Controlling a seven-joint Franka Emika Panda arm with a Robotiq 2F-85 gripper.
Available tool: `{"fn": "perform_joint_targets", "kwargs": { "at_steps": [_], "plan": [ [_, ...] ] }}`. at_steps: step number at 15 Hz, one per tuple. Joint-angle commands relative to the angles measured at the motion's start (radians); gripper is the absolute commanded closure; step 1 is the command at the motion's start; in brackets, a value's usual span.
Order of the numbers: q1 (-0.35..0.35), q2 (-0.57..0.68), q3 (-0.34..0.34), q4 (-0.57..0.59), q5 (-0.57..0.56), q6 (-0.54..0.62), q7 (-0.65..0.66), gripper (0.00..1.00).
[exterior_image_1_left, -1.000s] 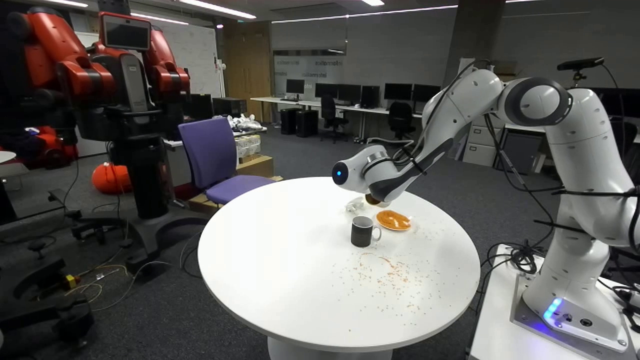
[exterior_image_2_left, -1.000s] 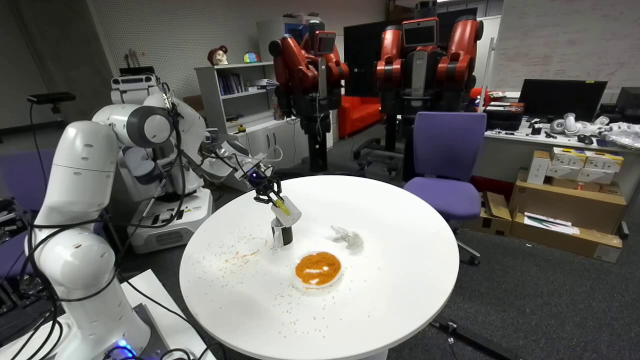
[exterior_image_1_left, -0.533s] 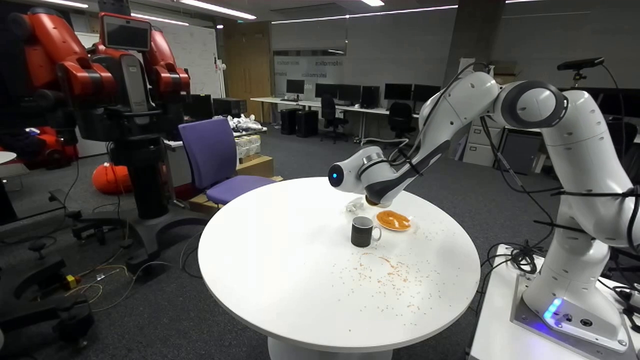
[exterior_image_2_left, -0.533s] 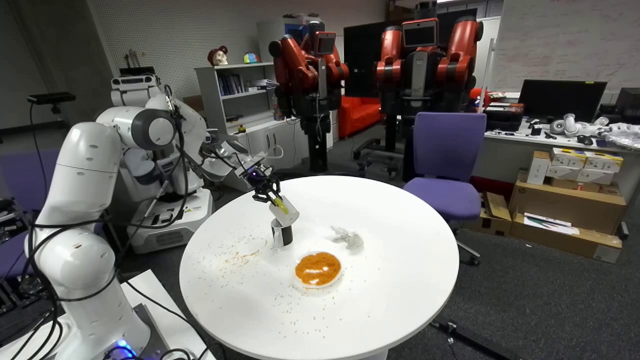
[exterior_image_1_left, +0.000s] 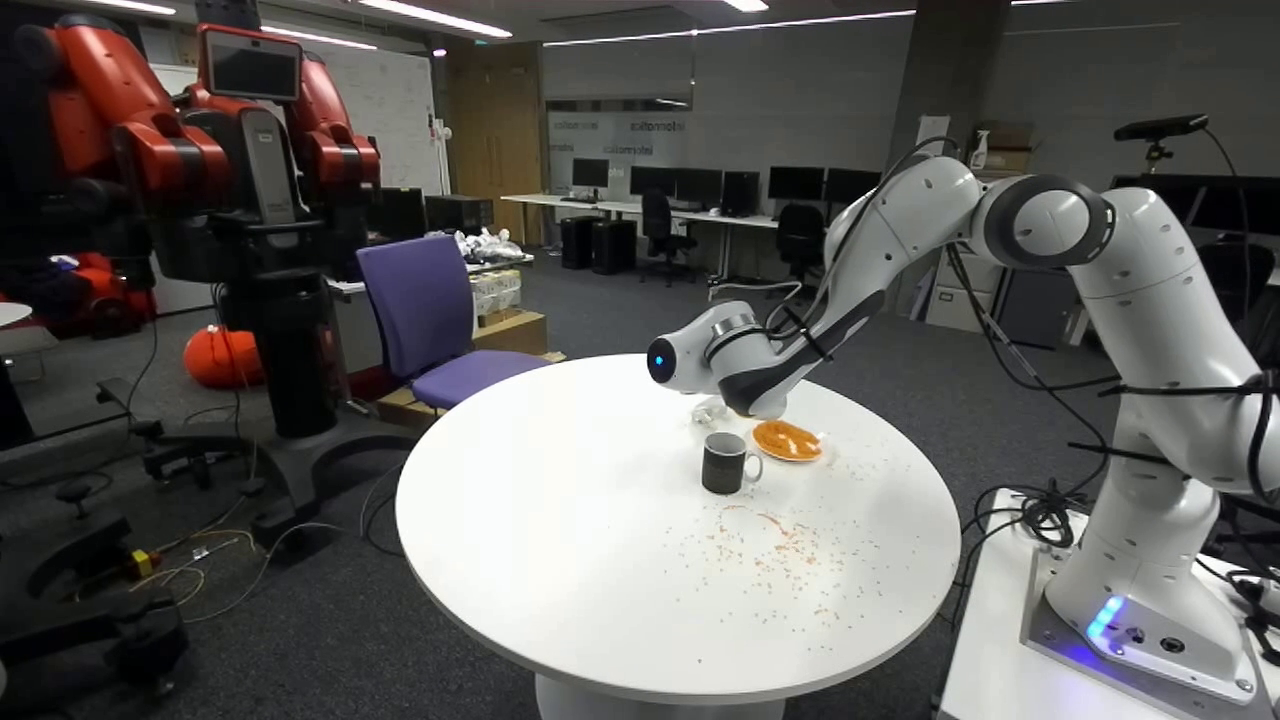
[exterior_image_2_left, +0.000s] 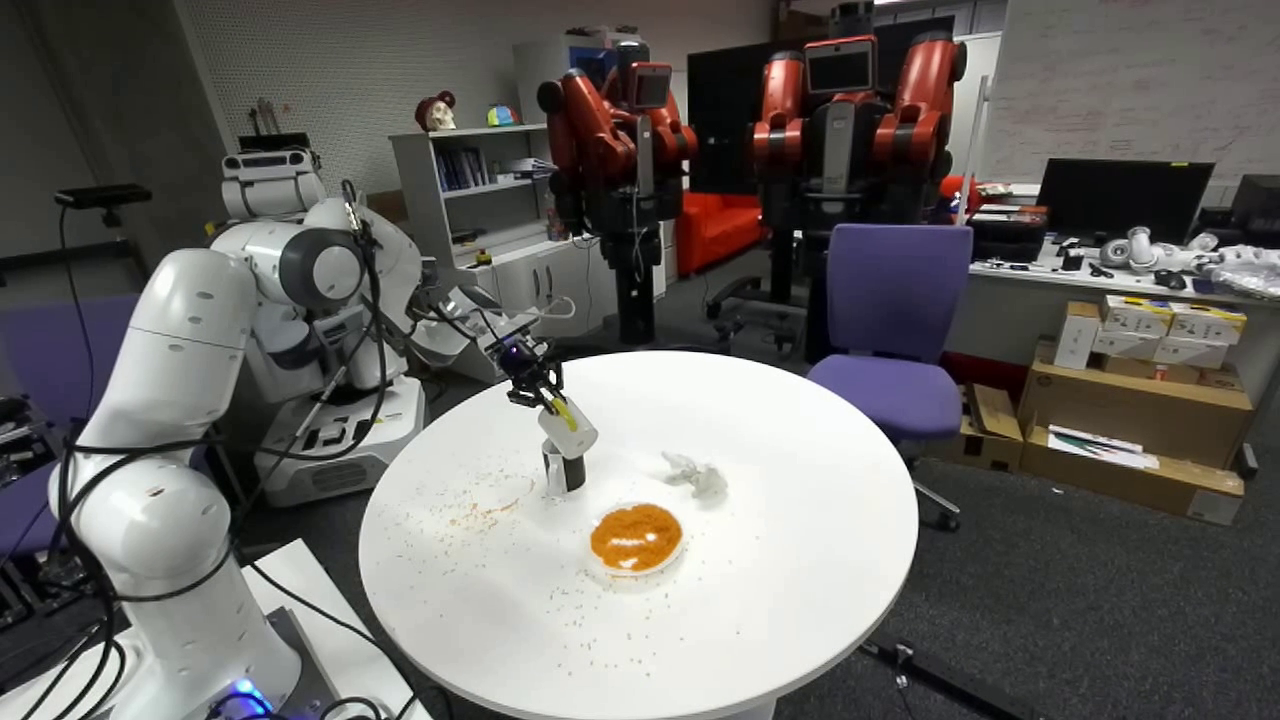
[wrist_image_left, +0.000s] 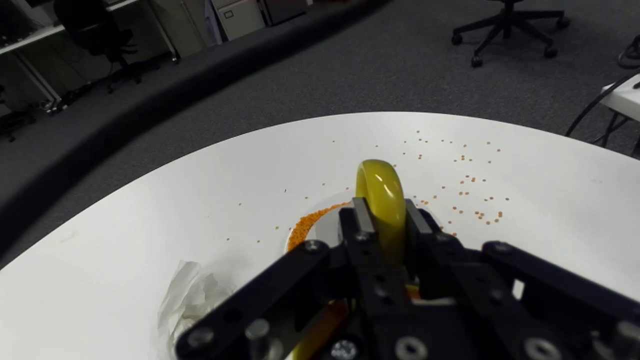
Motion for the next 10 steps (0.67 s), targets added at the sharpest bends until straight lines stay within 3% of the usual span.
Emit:
{"fn": "perform_joint_targets", "kwargs": {
  "at_steps": [1,10],
  "plan": [
    [0.021,0.026,0.001,0.067,-0.036,-0.094,-0.078,0.95],
    [0.029,0.083,0.001,0.130,-0.072,-0.143,-0.192,0.95]
  ]
}}
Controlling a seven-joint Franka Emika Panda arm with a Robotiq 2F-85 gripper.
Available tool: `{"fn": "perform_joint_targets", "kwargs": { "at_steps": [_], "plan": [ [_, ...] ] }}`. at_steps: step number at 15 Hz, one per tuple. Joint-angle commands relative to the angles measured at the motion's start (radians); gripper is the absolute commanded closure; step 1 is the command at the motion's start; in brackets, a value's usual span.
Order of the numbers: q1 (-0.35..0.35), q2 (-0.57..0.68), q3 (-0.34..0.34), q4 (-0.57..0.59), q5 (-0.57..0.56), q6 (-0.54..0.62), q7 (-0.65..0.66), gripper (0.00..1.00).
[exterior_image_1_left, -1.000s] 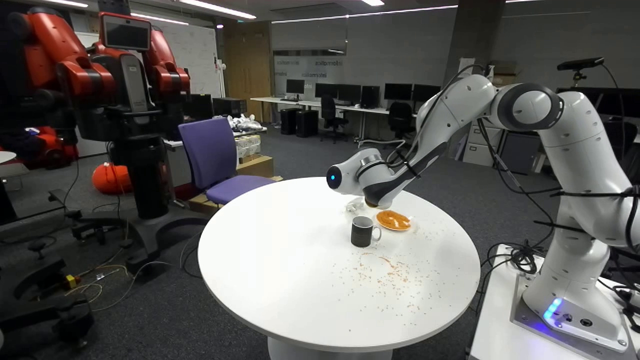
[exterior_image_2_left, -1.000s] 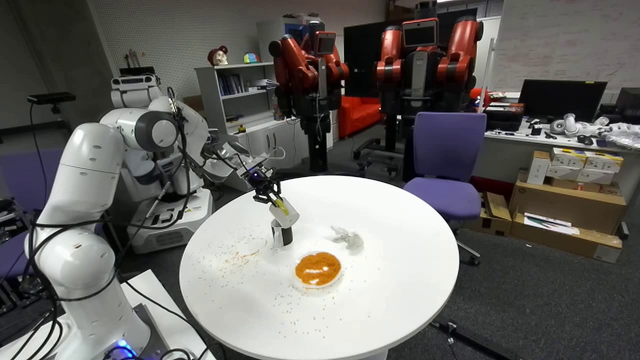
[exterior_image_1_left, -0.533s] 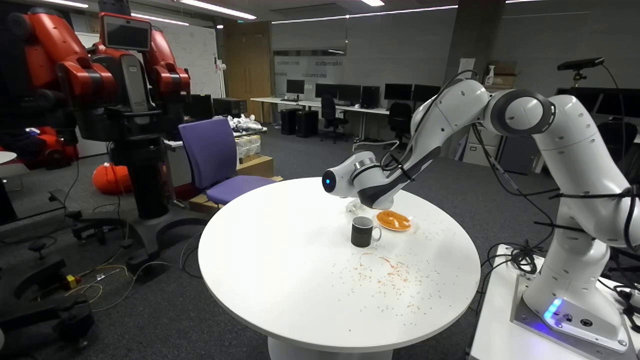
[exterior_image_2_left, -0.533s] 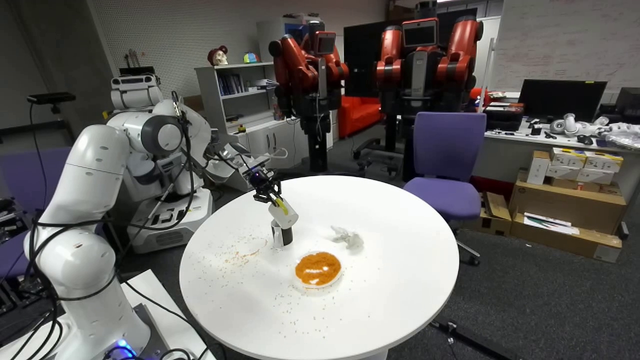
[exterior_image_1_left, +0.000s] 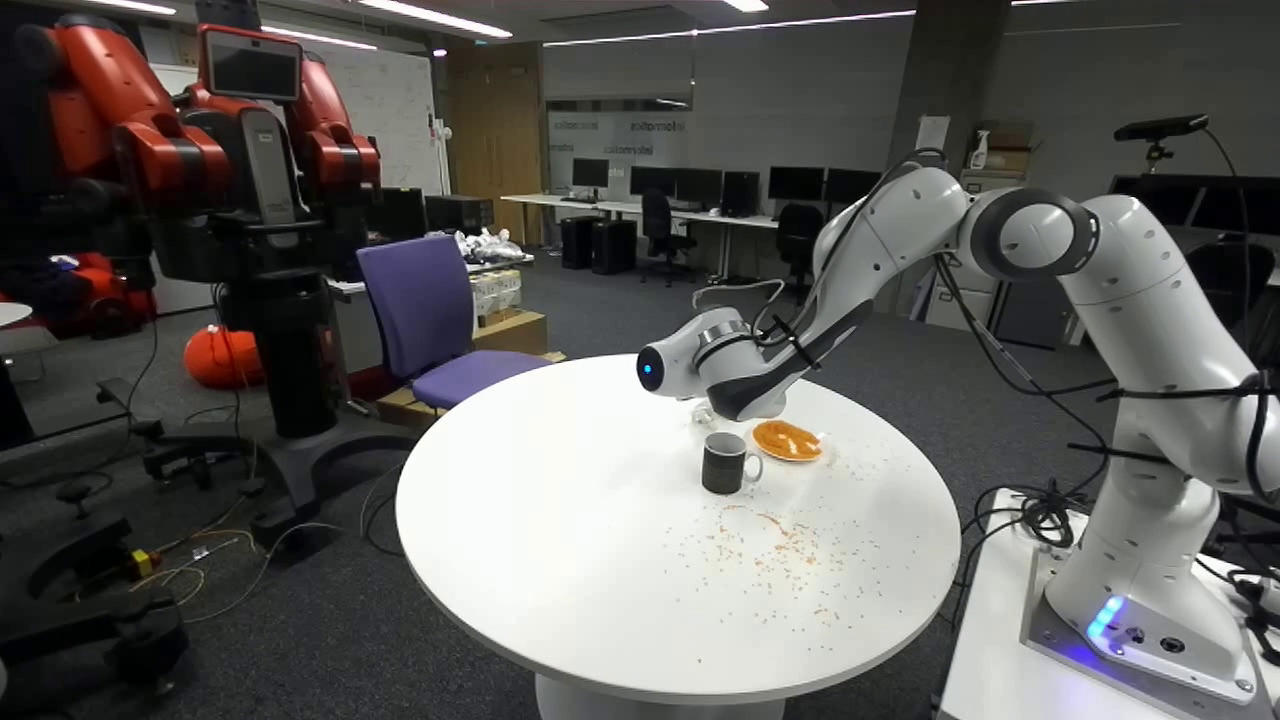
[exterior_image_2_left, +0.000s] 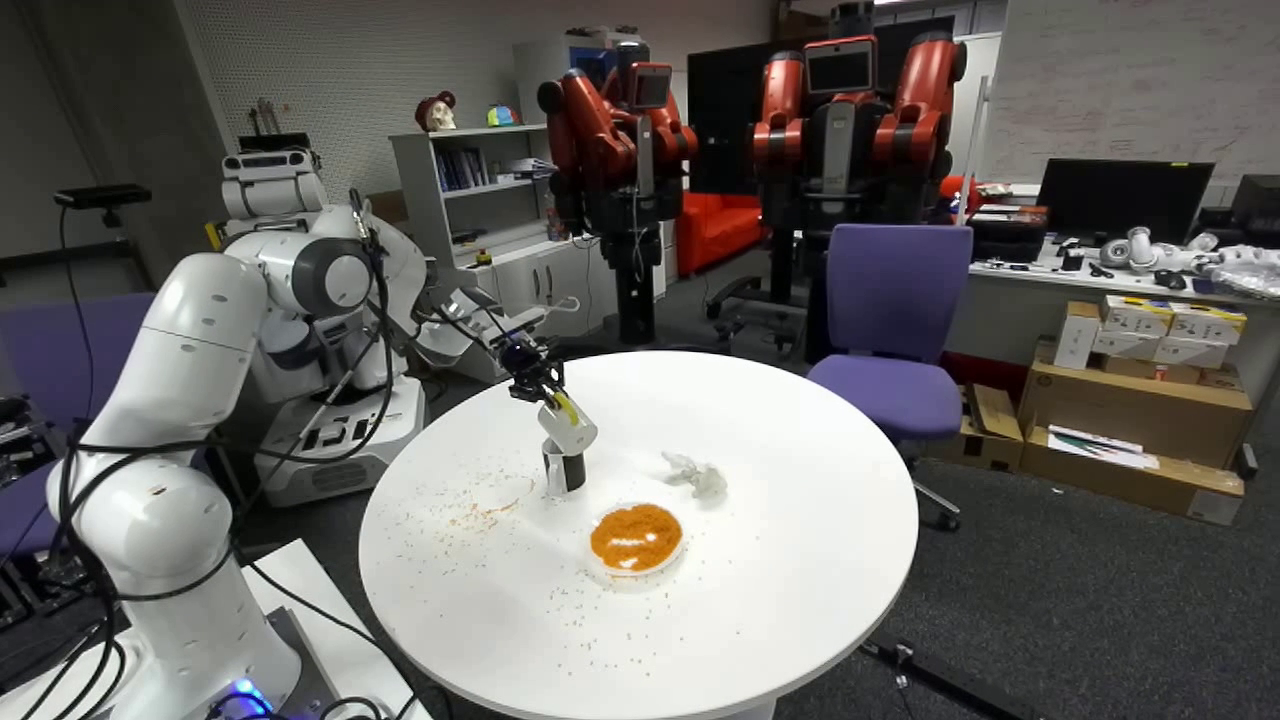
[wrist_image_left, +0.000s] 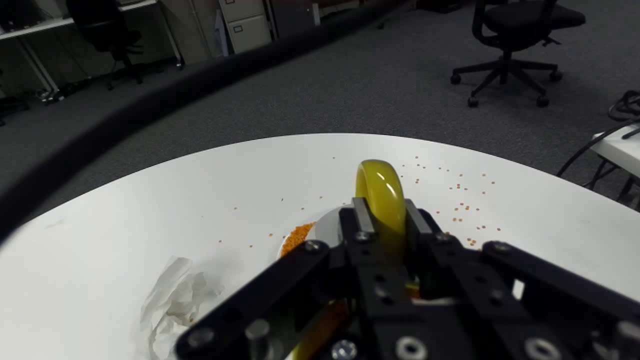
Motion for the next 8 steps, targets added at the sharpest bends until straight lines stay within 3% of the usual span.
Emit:
{"fn": "perform_joint_targets", "kwargs": {
  "at_steps": [1,8],
  "plan": [
    [0.012,0.031,0.000,0.062,-0.044,-0.071,-0.077,0.95],
    [0.021,0.095,-0.007,0.131,-0.077,-0.079,-0.177,0.95]
  ]
}}
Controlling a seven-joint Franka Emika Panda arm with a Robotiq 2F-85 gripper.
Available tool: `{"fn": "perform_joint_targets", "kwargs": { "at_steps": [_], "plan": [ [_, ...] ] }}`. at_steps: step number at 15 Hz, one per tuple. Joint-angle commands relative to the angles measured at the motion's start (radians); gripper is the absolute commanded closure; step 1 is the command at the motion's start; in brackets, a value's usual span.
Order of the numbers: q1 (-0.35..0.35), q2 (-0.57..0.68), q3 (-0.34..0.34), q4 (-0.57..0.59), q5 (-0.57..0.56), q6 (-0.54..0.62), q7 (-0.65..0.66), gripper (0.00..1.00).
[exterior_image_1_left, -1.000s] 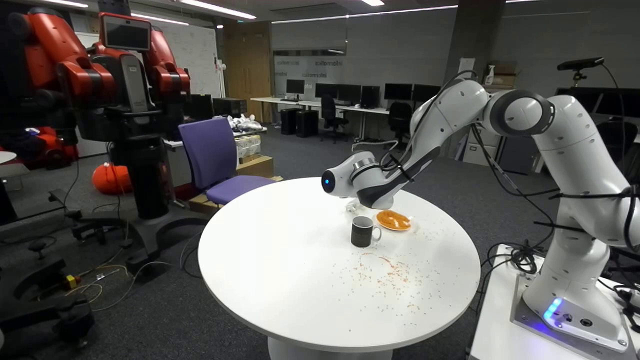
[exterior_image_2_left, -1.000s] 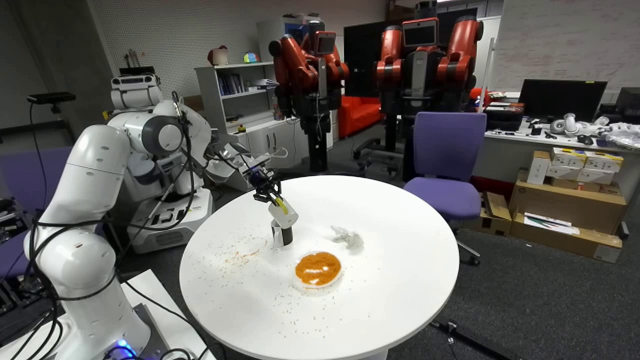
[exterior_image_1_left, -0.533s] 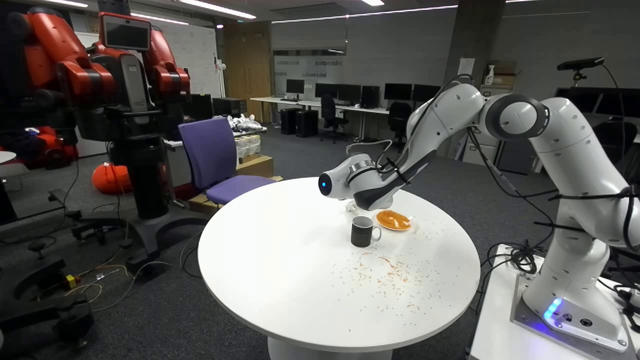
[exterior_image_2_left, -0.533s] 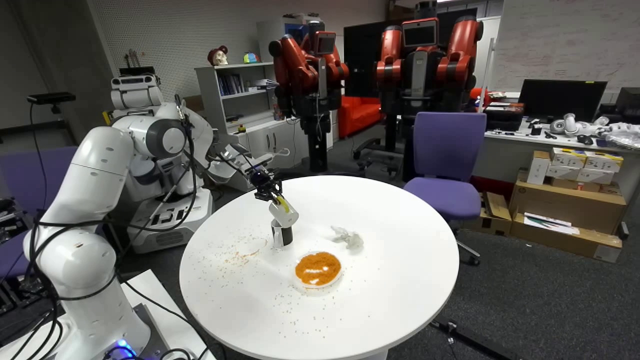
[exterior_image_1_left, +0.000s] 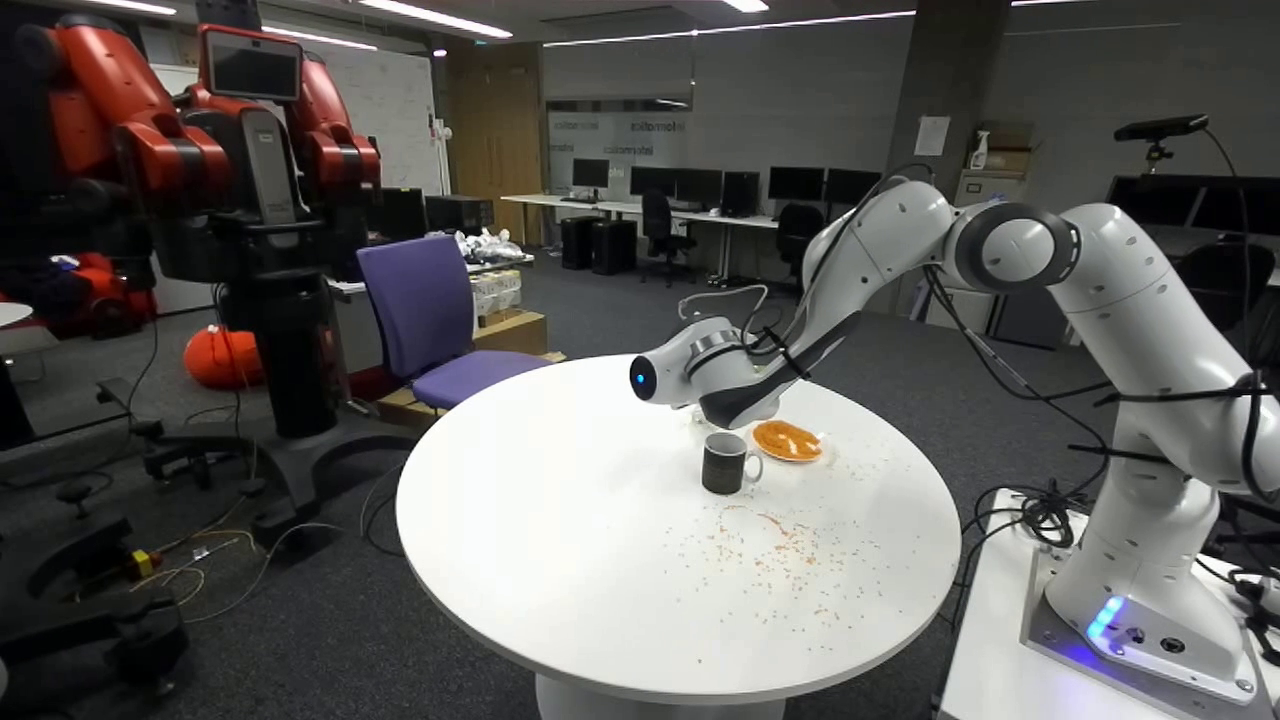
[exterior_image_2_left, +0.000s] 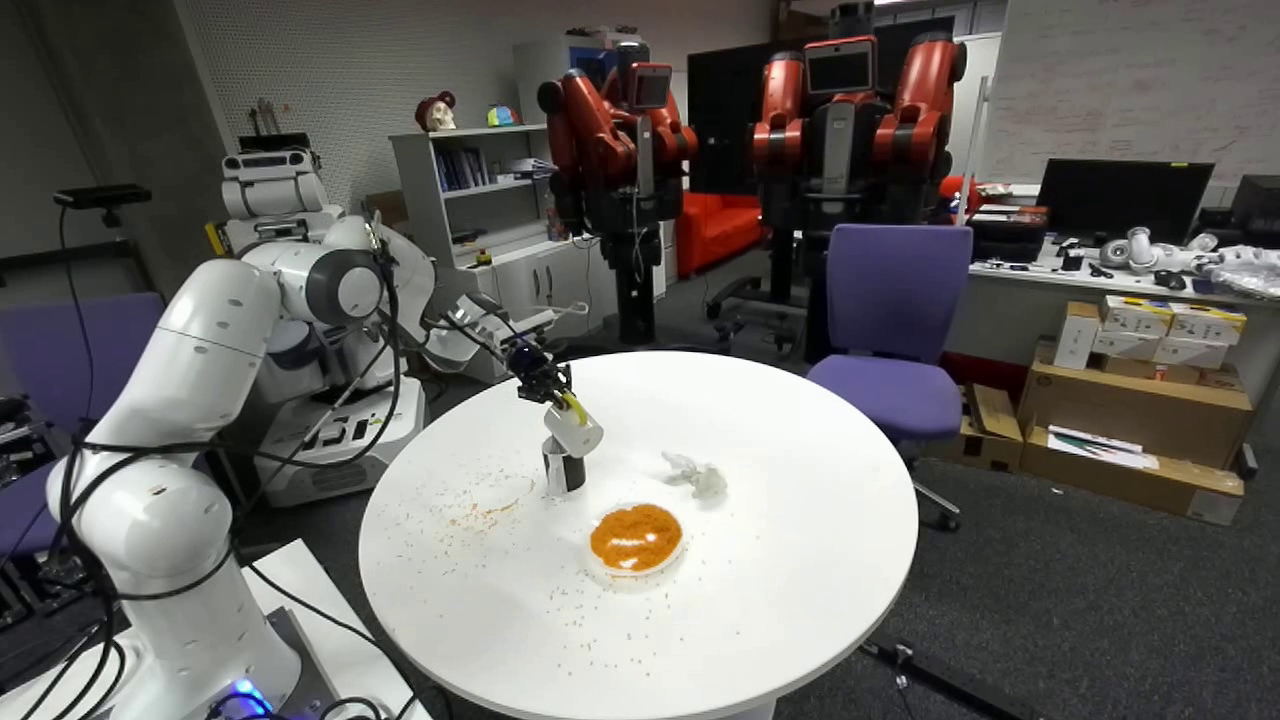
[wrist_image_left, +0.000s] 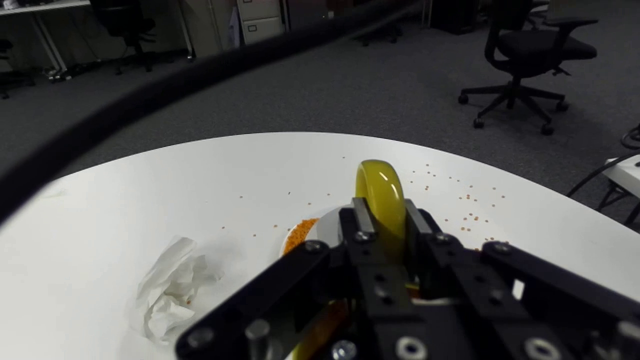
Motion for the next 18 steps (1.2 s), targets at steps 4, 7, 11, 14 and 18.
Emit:
{"fn": "perform_joint_targets", "kwargs": {
  "at_steps": [4,7,11,14,18],
  "plan": [
    [0.030,0.064,-0.009,0.101,-0.041,-0.089,-0.118,0.95],
    [0.043,0.083,-0.012,0.125,-0.051,-0.117,-0.152,0.95],
    [0.063,0.097,-0.013,0.134,-0.083,-0.163,-0.194,0.95],
    [0.069,0.110,-0.011,0.134,-0.103,-0.180,-0.219,0.95],
    [0.071,0.127,-0.012,0.128,-0.124,-0.179,-0.245,0.95]
  ]
}}
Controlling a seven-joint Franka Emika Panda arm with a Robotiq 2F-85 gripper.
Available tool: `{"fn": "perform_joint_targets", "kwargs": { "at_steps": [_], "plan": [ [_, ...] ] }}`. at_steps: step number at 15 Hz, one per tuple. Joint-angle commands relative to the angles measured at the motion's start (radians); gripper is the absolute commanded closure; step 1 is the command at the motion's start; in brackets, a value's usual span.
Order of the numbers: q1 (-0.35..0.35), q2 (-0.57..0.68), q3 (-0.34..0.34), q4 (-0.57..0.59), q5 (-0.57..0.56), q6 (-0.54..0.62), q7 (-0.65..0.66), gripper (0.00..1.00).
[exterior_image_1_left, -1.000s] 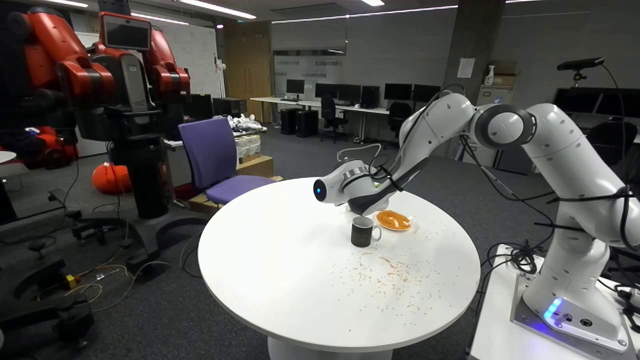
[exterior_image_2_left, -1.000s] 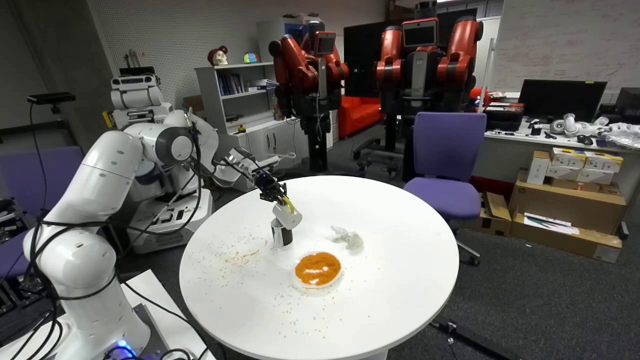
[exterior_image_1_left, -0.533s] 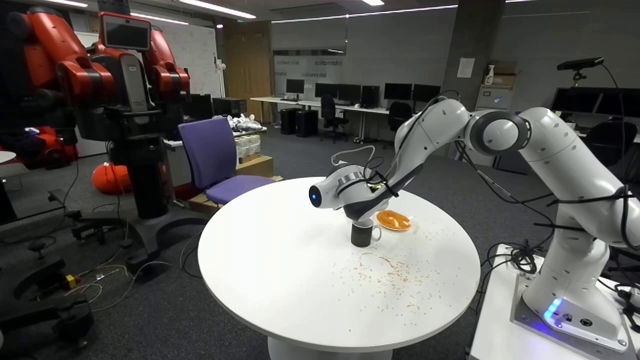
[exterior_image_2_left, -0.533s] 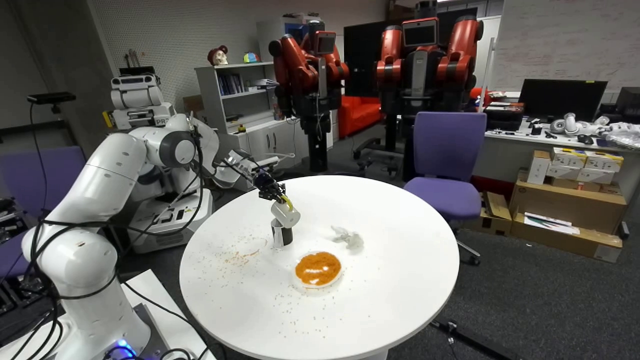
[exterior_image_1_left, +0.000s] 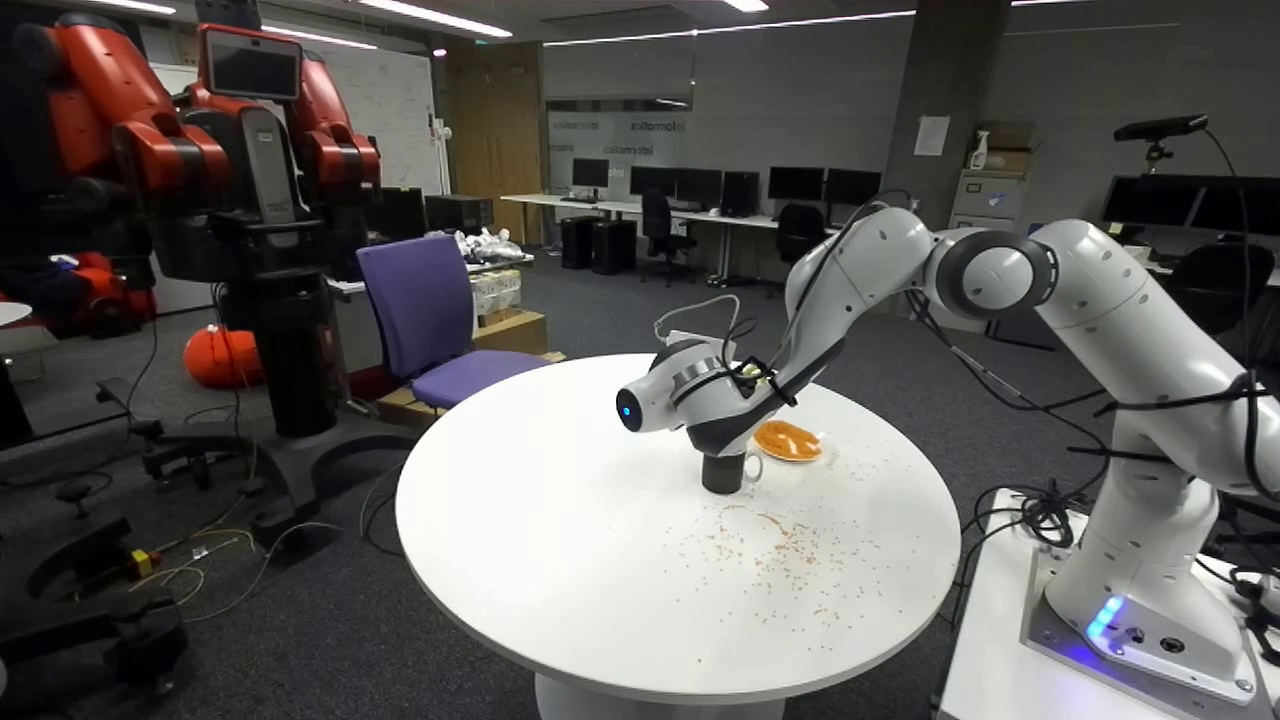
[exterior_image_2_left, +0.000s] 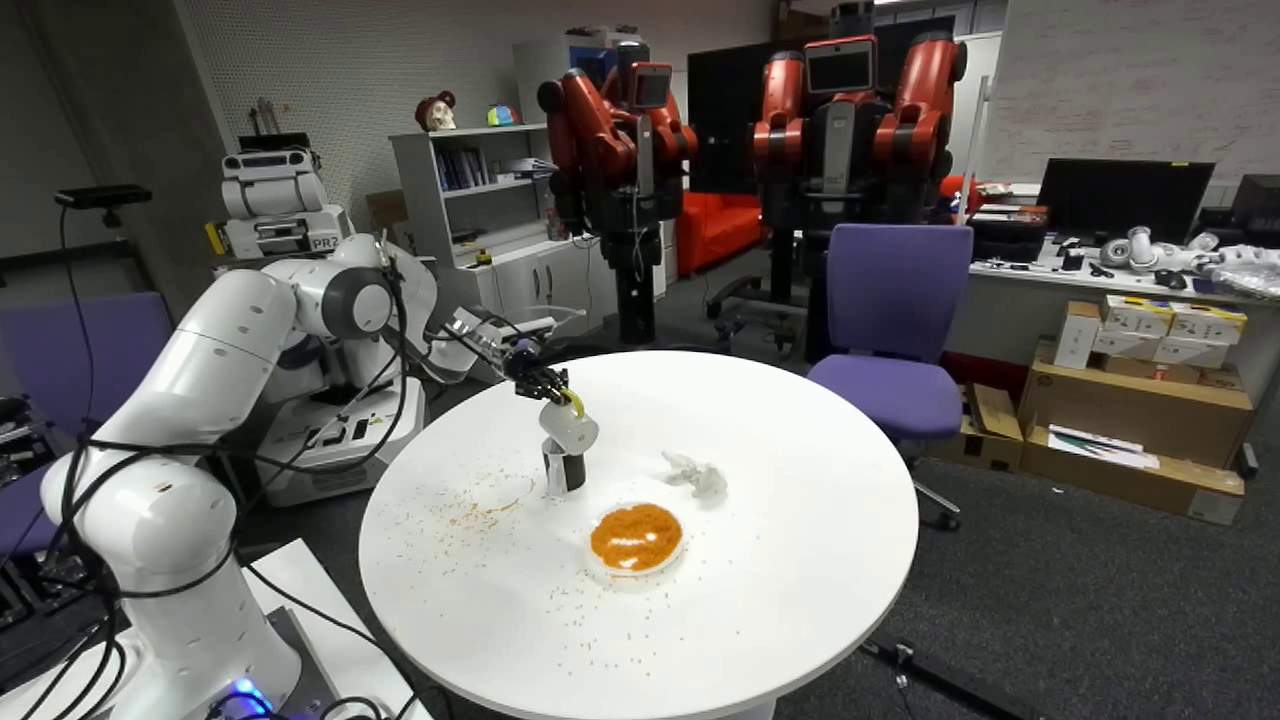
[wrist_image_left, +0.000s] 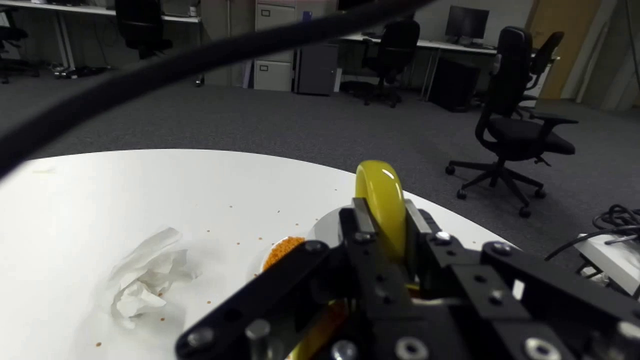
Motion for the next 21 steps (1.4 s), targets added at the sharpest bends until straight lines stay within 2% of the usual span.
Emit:
{"fn": "perform_joint_targets", "kwargs": {
  "at_steps": [1,21],
  "plan": [
    [0.019,0.019,-0.012,0.029,-0.046,-0.059,-0.061,0.95],
    [0.051,0.066,-0.022,0.024,-0.181,-0.102,-0.197,0.95]
  ]
}}
